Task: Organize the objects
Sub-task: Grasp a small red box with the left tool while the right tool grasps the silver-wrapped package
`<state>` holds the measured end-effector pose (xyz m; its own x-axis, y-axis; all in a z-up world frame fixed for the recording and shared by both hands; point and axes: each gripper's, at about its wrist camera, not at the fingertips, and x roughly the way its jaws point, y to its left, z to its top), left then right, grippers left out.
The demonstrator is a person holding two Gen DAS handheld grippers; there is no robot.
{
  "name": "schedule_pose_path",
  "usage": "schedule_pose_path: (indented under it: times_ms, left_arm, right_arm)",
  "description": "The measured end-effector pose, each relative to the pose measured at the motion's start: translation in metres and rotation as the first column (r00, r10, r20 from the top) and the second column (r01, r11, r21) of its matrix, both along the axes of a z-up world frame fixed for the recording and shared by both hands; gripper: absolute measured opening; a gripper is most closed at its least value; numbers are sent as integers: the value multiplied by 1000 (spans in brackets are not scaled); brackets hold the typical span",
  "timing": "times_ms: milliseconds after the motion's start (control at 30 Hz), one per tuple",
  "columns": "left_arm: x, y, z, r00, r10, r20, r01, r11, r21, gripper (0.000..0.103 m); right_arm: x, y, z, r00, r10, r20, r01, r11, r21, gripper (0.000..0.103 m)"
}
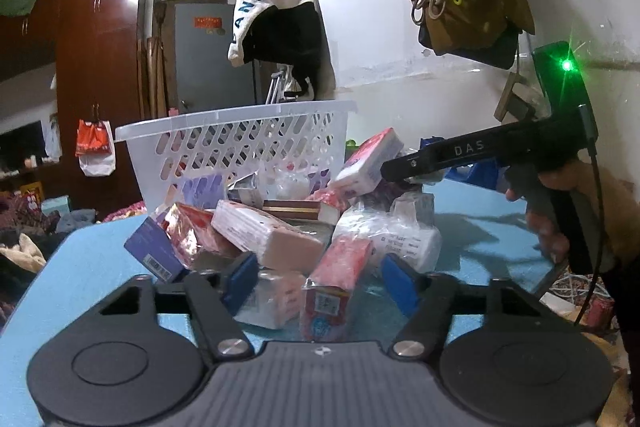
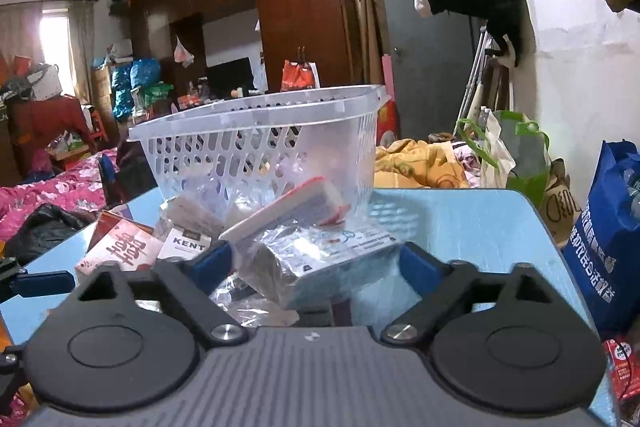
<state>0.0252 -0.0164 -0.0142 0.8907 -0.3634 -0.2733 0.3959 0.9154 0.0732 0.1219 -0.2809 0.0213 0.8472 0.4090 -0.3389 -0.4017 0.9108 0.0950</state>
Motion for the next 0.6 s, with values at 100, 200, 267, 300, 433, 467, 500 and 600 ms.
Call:
schedule_pose_path:
  times_ms: [100,200,267,300,433,467,500,600]
  left_arm:
    - [-2,-1,0,1000,1,7,-1,1000,9,58]
    - [-7,-2,0,1000,-7,12,7,1000,14,55]
    - [-11,-4,-1,1000,-12,18,12,1000,23,55]
    - [-13,-5,-1,1000,-16,21,16,1000,25,55]
    - [-16,-11,-2,999,-26,31,25,999,41,55]
    - [-15,-13,-4,999,-27,33,26,999,45,55]
    - [-16,-14,-5,999,-25,37,24,998,50,54]
    - [-17,-16,-6,999,-20,43,18,998,59,37]
  right_arm:
    - [-5,-1,0,1000,-4,17,4,1000,5,70]
    - [-9,1,3,999,-6,42,6,1000,-1,68]
    - [-10,2,3,999,-9,52,10,1000,-5,67]
    - [-11,2,4,998,-11,56,12,1000,-4,67]
    - [-9,2,5,998,-8,58,8,1000,-4,67]
    - [-9,3,6,998,-8,60,9,1000,-5,66]
    - [-9,3,6,998,-10,62,10,1000,-5,66]
    - [-9,3,5,998,-10,64,11,1000,-5,66]
